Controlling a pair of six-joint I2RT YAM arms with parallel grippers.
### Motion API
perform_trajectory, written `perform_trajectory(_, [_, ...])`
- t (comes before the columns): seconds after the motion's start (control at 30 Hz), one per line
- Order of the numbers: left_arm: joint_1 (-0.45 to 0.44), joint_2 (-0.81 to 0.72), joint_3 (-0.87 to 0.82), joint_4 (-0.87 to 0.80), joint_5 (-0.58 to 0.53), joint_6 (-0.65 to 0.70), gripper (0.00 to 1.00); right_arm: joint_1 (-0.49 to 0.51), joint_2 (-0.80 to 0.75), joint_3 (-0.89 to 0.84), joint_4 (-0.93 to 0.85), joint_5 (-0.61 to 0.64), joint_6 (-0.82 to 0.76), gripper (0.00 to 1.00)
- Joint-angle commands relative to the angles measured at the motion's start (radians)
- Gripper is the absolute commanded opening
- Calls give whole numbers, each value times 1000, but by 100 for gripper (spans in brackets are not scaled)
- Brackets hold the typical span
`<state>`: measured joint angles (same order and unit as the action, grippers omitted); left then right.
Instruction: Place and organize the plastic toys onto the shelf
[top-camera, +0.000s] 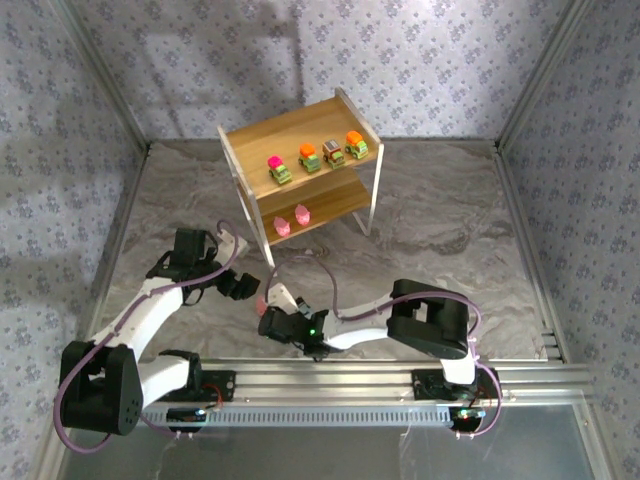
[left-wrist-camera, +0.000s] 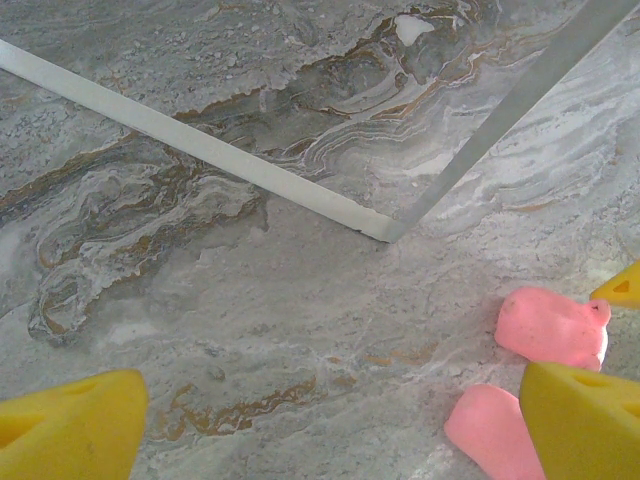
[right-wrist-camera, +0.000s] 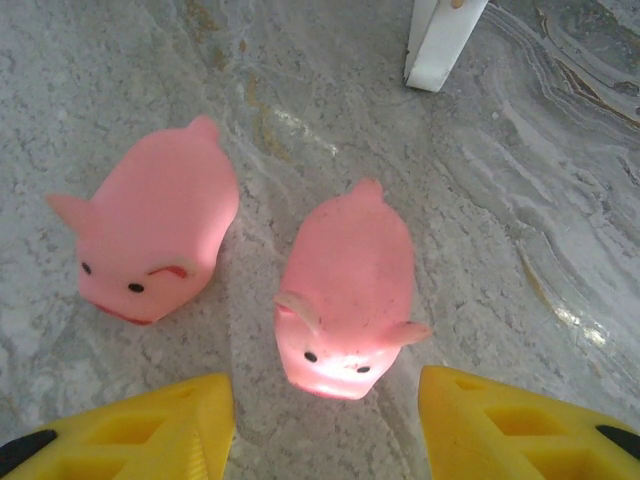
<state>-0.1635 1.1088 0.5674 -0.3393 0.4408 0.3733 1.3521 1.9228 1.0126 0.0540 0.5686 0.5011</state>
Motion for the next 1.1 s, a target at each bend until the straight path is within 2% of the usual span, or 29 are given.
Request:
perform_trajectory(0.0, [7, -5, -3, -5, 24, 1, 96, -36, 48, 14, 9, 33, 23, 53])
perform_trajectory(0.17, [7, -6, -3, -6, 25, 1, 96, -47, 54, 18, 18, 34, 25, 50])
perform_trajectory(0.43, [7, -3, -4, -4, 24, 1, 96, -45, 43, 10, 7, 49, 27, 35])
perform_trajectory(1.07, [6, 3, -2, -4, 22, 1, 96, -25, -120, -137, 112, 59, -87, 33])
